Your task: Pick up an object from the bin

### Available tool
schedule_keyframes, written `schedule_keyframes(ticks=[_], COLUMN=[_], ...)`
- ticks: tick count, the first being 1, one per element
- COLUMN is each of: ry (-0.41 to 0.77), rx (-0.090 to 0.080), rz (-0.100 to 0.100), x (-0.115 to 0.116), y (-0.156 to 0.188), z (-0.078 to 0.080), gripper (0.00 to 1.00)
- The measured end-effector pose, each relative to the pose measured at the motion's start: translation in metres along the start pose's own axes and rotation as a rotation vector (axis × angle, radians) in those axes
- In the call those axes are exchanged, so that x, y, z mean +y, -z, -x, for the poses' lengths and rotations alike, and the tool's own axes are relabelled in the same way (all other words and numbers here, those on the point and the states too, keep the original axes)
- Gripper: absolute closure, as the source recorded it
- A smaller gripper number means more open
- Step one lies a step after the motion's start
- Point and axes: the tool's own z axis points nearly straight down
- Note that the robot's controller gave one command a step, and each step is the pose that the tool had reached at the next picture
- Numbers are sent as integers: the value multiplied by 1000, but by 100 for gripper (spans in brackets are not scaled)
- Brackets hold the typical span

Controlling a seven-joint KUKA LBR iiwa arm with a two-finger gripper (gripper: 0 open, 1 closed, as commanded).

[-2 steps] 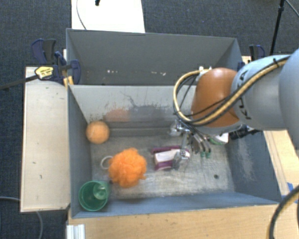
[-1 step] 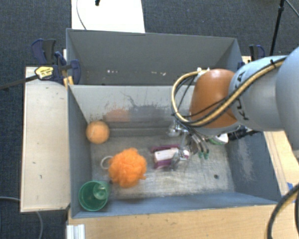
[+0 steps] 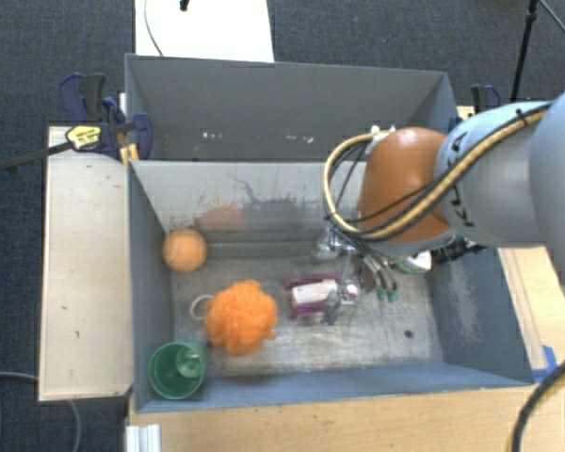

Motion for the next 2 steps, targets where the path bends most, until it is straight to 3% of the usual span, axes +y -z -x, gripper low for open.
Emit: schedule_keyframes(ticks=[1,2], ry=[-46,-43], rx=[0,-10], rz=[1,5], x=[6,0], y=[-16,-23], z=[4,4], gripper=[0,100])
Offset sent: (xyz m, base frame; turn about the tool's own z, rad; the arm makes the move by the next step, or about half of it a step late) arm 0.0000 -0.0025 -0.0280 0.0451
